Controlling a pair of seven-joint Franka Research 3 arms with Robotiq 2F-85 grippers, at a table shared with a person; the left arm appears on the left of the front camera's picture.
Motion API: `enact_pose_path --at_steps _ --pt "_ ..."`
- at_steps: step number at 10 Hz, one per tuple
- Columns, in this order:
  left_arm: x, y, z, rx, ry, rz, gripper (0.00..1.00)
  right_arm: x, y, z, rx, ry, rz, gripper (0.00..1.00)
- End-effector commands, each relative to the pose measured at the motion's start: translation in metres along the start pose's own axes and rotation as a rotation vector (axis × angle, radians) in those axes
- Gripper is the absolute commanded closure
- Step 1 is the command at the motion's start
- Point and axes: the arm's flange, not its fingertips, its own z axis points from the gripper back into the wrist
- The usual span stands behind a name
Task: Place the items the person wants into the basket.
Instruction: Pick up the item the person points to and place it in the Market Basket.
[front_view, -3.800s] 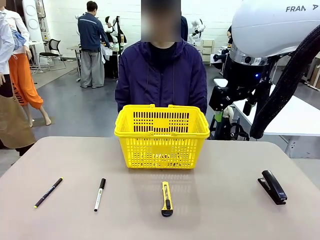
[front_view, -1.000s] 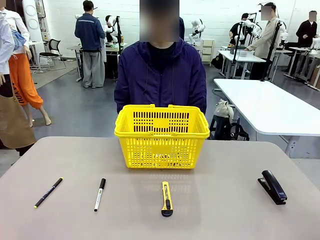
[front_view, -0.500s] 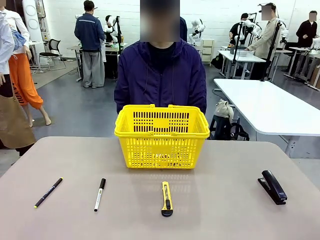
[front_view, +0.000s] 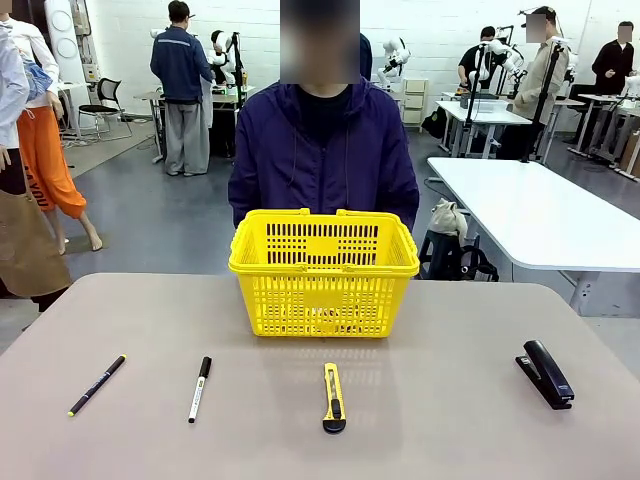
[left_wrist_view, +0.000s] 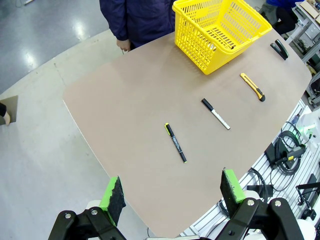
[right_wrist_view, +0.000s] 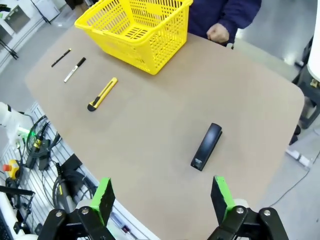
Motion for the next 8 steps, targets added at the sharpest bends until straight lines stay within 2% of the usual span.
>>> enact_pose_path --at_steps 1,8 --pt "-0.0009 -0.0001 0.0009 -0.015 -0.013 -0.009 0.0 -0.001 -0.0016 -0.003 0.016 -0.007 0.008 0.0" --pt "-0.0009 -0.0001 0.0009 -0.015 -0.013 -0.009 0.0 -0.001 -0.0016 -0.003 0.016 -0.007 0.008 0.0"
